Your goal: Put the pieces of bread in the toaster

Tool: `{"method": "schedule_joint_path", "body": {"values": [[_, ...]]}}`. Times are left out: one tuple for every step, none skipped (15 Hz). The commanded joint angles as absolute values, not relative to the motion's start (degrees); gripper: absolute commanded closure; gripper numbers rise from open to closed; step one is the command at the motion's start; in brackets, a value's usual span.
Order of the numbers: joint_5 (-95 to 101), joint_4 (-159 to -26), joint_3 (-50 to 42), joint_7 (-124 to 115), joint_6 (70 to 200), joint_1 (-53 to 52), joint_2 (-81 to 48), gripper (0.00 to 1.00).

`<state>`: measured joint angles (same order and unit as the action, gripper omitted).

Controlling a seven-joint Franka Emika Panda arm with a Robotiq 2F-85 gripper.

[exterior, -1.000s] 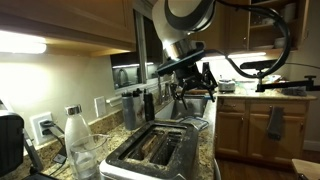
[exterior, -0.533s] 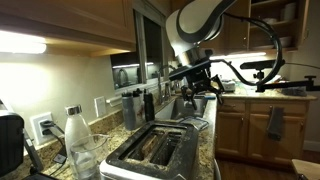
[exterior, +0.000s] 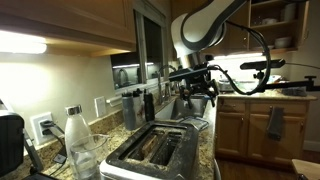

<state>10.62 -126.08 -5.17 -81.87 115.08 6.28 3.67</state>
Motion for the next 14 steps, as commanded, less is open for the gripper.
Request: {"method": "schedule_joint_path", "body": {"values": [[11.72, -127.62, -5.6, -81.11, 119.63, 6.86, 3.31, 0.0], [11.63, -127.64, -5.72, -80.74, 120.53, 6.84, 2.95, 0.0], [11.68, -127.62, -5.84, -80.59, 121.27, 6.82, 2.52, 0.0], [11.56, -127.55, -5.98, -80.32, 121.94, 6.8, 2.09, 0.0], [11.56, -127.44, -6.08, -80.05, 122.55, 6.77, 1.61, 0.0], [11.65, -127.42, -6.15, -79.97, 123.23, 6.72, 1.25, 0.0], [11.64, -127.31, -6.22, -79.85, 123.9, 6.66, 0.73, 0.0], [11.58, -127.22, -6.28, -79.68, 124.46, 6.62, 0.24, 0.0], [11.53, -127.1, -6.34, -79.5, 124.98, 6.58, -0.23, 0.0], [11.47, -127.05, -6.42, -79.35, 125.68, 6.56, -0.73, 0.0], [11.42, -126.82, -6.52, -79.09, 126.08, 6.55, -1.33, 0.0], [11.31, -126.69, -6.63, -78.75, 126.47, 6.54, -1.84, 0.0], [11.17, -126.63, -6.73, -78.56, 126.92, 6.52, -2.37, 0.0], [11.14, -126.66, -6.83, -78.47, 127.35, 6.47, -2.84, 0.0]]}}
